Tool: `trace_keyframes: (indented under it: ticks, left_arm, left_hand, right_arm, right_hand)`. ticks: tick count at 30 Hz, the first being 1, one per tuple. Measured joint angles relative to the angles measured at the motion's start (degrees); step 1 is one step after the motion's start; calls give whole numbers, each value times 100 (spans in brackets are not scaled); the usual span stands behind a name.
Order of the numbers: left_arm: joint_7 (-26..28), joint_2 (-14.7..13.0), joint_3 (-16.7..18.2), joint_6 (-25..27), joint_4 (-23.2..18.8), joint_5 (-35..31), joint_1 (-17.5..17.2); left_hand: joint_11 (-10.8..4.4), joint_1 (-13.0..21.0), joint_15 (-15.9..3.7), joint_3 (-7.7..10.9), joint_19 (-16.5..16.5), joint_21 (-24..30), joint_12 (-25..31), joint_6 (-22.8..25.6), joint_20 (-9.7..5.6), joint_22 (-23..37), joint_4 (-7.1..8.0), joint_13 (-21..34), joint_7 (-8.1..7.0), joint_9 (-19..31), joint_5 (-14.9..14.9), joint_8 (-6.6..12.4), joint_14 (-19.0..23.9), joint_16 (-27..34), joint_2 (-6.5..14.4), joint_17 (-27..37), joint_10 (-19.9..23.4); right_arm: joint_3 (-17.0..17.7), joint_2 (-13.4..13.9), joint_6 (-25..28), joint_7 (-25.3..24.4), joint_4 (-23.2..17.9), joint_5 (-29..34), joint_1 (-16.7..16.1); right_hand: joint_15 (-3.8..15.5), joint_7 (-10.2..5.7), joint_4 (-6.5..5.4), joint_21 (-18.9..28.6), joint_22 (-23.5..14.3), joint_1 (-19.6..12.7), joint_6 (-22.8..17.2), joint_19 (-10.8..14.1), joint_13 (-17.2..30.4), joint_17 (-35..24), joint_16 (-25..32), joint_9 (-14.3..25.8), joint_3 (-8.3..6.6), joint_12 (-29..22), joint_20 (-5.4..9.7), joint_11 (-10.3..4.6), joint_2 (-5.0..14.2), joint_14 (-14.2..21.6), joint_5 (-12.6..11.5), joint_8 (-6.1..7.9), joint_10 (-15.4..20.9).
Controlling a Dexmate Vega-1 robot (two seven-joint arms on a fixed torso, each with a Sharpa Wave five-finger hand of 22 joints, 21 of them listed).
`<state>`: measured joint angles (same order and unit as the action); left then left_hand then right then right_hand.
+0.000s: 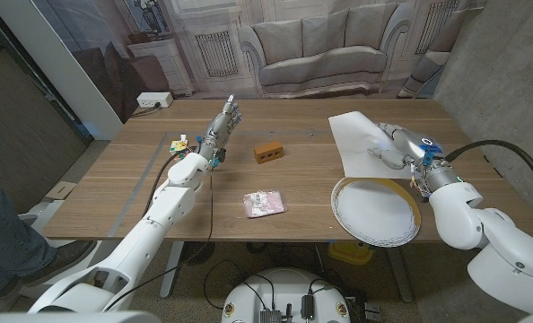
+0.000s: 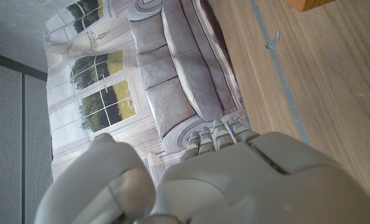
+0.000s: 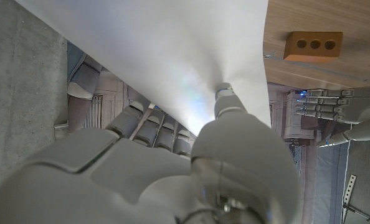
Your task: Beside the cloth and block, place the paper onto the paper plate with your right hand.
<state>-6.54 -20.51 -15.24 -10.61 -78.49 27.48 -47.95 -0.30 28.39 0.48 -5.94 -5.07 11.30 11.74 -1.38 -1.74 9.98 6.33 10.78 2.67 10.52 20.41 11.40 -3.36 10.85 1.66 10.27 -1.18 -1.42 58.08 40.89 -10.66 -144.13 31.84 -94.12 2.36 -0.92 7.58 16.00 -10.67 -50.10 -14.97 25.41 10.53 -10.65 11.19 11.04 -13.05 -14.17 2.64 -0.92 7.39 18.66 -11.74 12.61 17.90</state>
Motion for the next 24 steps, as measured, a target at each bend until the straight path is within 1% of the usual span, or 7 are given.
trace_keyframes:
  ticks: [1,3,7,16,18,19,24]
  left_arm:
    - [-3,0,0,1,0,-3,0]
    - [-16,39,-19,6,64,-11,40]
    - [-36,79,-34,9,117,-22,76]
    - [-92,183,-76,18,250,-84,169]
    - [-95,200,-83,19,275,-90,186]
    - [-108,215,-88,24,296,-109,201]
    - [-139,274,-107,31,374,-149,266]
  left_hand:
    - [0,0,0,0,0,0,0,0,0,0,0,0,0,0,0,0,0,0,0,0,0]
    - [0,0,0,0,0,0,0,0,0,0,0,0,0,0,0,0,0,0,0,0,0]
    - [0,0,-16,0,0,0,0,0,0,0,0,0,0,0,0,0,-16,0,0,0,0]
    - [0,0,-20,0,0,0,0,0,0,0,0,0,0,0,0,0,-20,0,0,0,0]
    - [0,0,-20,0,0,0,0,0,0,0,0,0,0,0,0,0,-20,0,0,0,0]
    - [0,0,-20,0,0,0,0,0,0,0,0,0,0,0,0,0,-20,0,0,0,0]
    - [0,0,-20,1,0,0,0,0,0,0,0,0,0,0,0,0,-20,0,0,0,0]
  right_arm:
    - [2,3,0,0,-1,0,-6]
    - [99,75,97,-77,-62,-157,-140]
    - [221,159,150,-140,-151,-258,-311]
    - [560,411,354,-260,-368,-533,-783]
    - [583,429,383,-276,-379,-586,-812]
    - [653,487,406,-289,-418,-625,-905]
    - [788,596,499,-330,-482,-762,-1086]
  right_hand:
    - [0,0,0,0,0,0,0,0,0,0,0,0,0,0,0,0,0,0,0,0,0]
    - [0,0,0,0,0,0,0,0,0,0,0,0,0,0,0,0,0,0,0,0,0]
    - [0,-31,0,0,0,0,-30,0,0,0,0,0,0,0,0,0,0,0,0,0,0]
    - [0,-31,0,0,0,0,-30,0,0,-1,0,0,0,0,0,0,0,0,0,0,0]
    - [0,-31,0,0,0,0,-30,0,0,-1,0,0,0,0,0,0,0,0,0,0,0]
    - [0,-31,0,0,0,0,-30,0,0,-1,0,0,0,0,0,0,0,0,0,0,0]
    - [0,-11,0,-33,0,0,-50,0,0,-1,0,0,0,0,0,0,0,0,0,0,-1]
